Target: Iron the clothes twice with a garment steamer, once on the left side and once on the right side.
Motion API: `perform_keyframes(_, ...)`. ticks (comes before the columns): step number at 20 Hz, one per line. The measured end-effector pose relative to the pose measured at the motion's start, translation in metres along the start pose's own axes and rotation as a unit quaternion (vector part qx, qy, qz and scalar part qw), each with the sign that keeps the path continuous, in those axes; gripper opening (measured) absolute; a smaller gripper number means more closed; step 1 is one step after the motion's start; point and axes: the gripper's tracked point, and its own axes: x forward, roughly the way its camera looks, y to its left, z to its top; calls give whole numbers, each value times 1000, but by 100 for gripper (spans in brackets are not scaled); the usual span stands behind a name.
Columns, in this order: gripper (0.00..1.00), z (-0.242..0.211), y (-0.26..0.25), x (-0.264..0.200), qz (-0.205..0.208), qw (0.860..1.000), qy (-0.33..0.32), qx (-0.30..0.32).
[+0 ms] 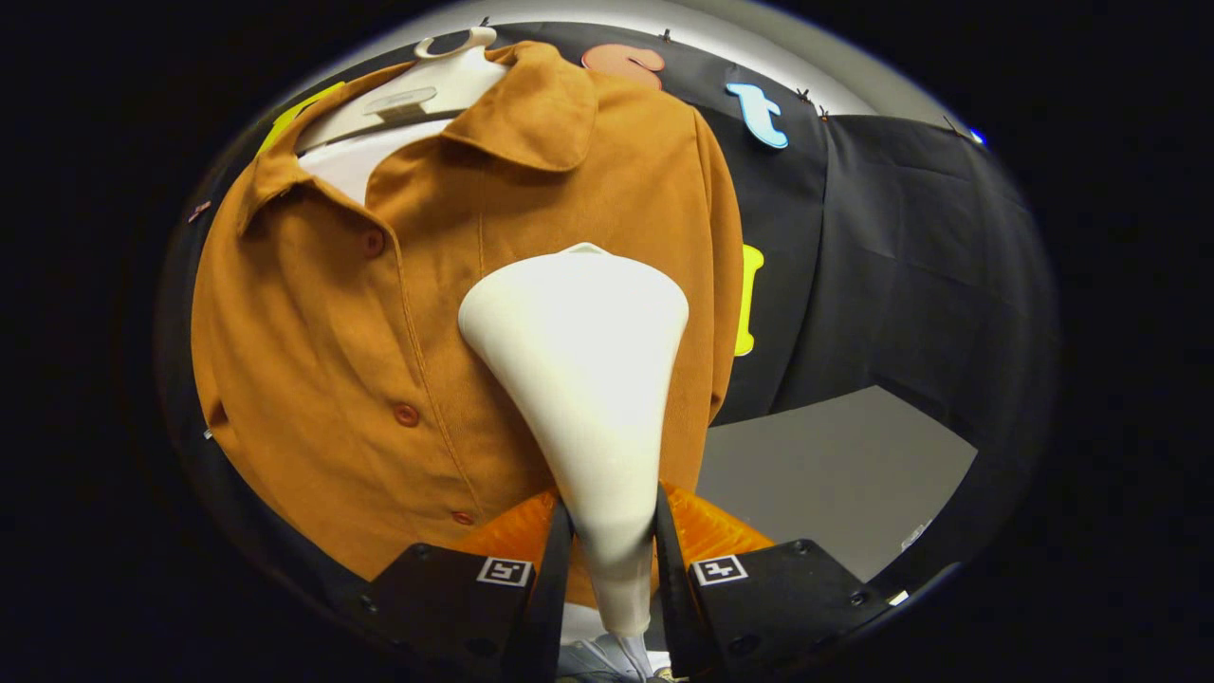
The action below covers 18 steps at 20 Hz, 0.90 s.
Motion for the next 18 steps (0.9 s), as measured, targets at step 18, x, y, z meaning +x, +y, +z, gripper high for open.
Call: perform_keyframes(18,47,-113,-9,20,4,989,147,17)
